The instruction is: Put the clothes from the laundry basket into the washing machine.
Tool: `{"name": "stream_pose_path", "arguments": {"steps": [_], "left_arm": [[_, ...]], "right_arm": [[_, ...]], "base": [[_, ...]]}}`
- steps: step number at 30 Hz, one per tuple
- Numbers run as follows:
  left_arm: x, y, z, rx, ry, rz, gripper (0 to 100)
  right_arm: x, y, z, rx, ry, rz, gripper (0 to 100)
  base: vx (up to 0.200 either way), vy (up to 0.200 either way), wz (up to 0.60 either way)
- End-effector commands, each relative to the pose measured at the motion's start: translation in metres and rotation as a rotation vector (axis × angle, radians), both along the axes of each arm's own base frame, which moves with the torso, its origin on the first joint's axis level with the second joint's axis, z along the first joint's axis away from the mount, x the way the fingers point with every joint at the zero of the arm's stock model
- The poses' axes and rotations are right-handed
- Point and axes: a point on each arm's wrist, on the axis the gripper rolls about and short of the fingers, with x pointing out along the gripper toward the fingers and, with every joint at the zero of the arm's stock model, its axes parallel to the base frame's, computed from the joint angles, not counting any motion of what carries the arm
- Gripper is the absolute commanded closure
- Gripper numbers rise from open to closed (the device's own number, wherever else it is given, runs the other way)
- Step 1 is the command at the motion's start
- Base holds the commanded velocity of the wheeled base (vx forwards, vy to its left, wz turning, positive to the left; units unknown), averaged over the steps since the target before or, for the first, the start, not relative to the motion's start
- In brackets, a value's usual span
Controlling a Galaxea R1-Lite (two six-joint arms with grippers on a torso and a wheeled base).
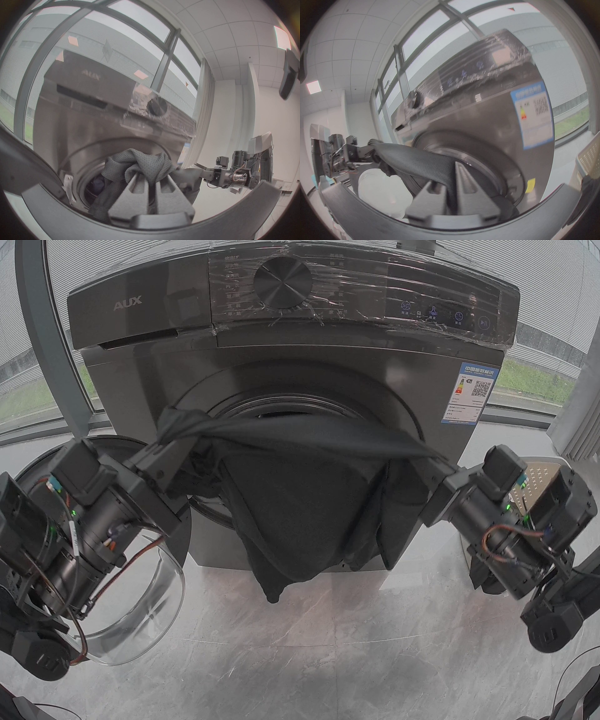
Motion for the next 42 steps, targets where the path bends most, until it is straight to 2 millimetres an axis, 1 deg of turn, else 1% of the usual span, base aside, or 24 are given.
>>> {"name": "stream_pose_path", "arguments": {"steps": [1, 2, 4, 5, 8, 10, 12, 15, 17, 19, 20, 23, 24, 25, 27, 30, 31, 32, 34, 37, 39, 42], "left_arm": [[0.013, -0.026, -0.032, 0.079, 0.109, -0.053, 100], [0.021, -0.032, -0.03, 0.083, 0.09, -0.046, 100], [0.028, -0.037, -0.032, 0.089, 0.082, -0.039, 100], [0.03, -0.038, -0.031, 0.088, 0.078, -0.039, 100], [0.031, -0.036, -0.031, 0.086, 0.073, -0.033, 100], [0.031, -0.037, -0.028, 0.08, 0.063, -0.033, 100], [0.031, -0.039, -0.023, 0.07, 0.049, -0.039, 100], [0.03, -0.041, -0.021, 0.063, 0.038, -0.046, 100], [0.03, -0.041, -0.02, 0.06, 0.033, -0.046, 100], [0.029, -0.041, -0.018, 0.057, 0.028, -0.048, 100], [0.029, -0.041, -0.018, 0.057, 0.028, -0.048, 100], [0.029, -0.041, -0.016, 0.053, 0.019, -0.049, 100], [0.029, -0.041, -0.016, 0.053, 0.019, -0.049, 100], [0.028, -0.041, -0.016, 0.052, 0.014, -0.051, 100], [0.027, -0.043, -0.015, 0.045, 0.007, -0.059, 100], [0.026, -0.043, -0.015, 0.047, 0.006, -0.06, 100], [0.027, -0.043, -0.015, 0.046, 0.005, -0.06, 100], [0.027, -0.043, -0.015, 0.046, 0.005, -0.06, 100], [0.027, -0.043, -0.015, 0.045, 0.003, -0.061, 100], [0.026, -0.044, -0.014, 0.044, 0.001, -0.063, 100], [0.023, -0.044, -0.009, 0.031, -0.015, -0.071, 100], [0.02, -0.045, -0.007, 0.027, -0.021, -0.081, 100]], "right_arm": [[-0.023, 0.015, -0.028, -0.074, 0.098, 0.096, 0], [-0.027, 0.018, -0.04, -0.106, 0.141, 0.116, 0], [-0.037, 0.014, -0.062, -0.174, 0.213, 0.129, 0], [-0.045, 0.011, -0.074, -0.219, 0.253, 0.145, 0], [-0.065, 0.007, -0.094, -0.3, 0.325, 0.198, 0], [-0.066, 0.005, -0.1, -0.323, 0.351, 0.195, 0], [-0.056, 0.007, -0.104, -0.321, 0.36, 0.162, 0], [-0.027, 0.009, -0.111, -0.308, 0.373, 0.089, 0], [-0.014, 0.015, -0.118, -0.306, 0.377, 0.074, 0], [-0.005, 0.021, -0.126, -0.314, 0.384, 0.071, 0], [-0.005, 0.021, -0.126, -0.314, 0.384, 0.071, 0], [0.011, 0.036, -0.142, -0.328, 0.393, 0.072, 0], [0.013, 0.037, -0.144, -0.33, 0.393, 0.07, 0], [0.024, 0.046, -0.152, -0.332, 0.386, 0.07, 0], [0.035, 0.058, -0.157, -0.323, 0.364, 0.074, 0], [0.042, 0.073, -0.164, -0.317, 0.347, 0.095, 0], [0.041, 0.082, -0.165, -0.316, 0.333, 0.117, 0], [0.041, 0.086, -0.165, -0.313, 0.324, 0.126, 0], [0.048, 0.1, -0.169, -0.304, 0.305, 0.141, 0], [0.056, 0.108, -0.173, -0.299, 0.3, 0.139, 0], [0.066, 0.114, -0.174, -0.285, 0.285, 0.134, 0], [0.073, 0.124, -0.18, -0.276, 0.274, 0.137, 0]], "base": [[0.0, 0.0, 0.0], [0.0, 0.0, 0.0], [0.0, 0.0, 0.0], [0.0, 0.0, 0.0], [0.0, 0.0, 0.0], [0.0, 0.0, 0.0], [0.0, 0.0, 0.0], [0.0, 0.0, 0.0], [0.0, 0.0, 0.0], [0.0, 0.0, 0.0], [0.0, 0.0, 0.0], [0.0, 0.0, 0.0], [0.0, 0.0, 0.0], [0.0, 0.0, 0.0], [0.0, 0.0, 0.0], [0.0, 0.0, 0.0], [0.0, 0.0, 0.0], [0.0, 0.0, 0.0], [0.0, 0.0, 0.0], [0.0, 0.0, 0.0], [0.0, 0.0, 0.0], [0.0, 0.0, 0.0]]}}
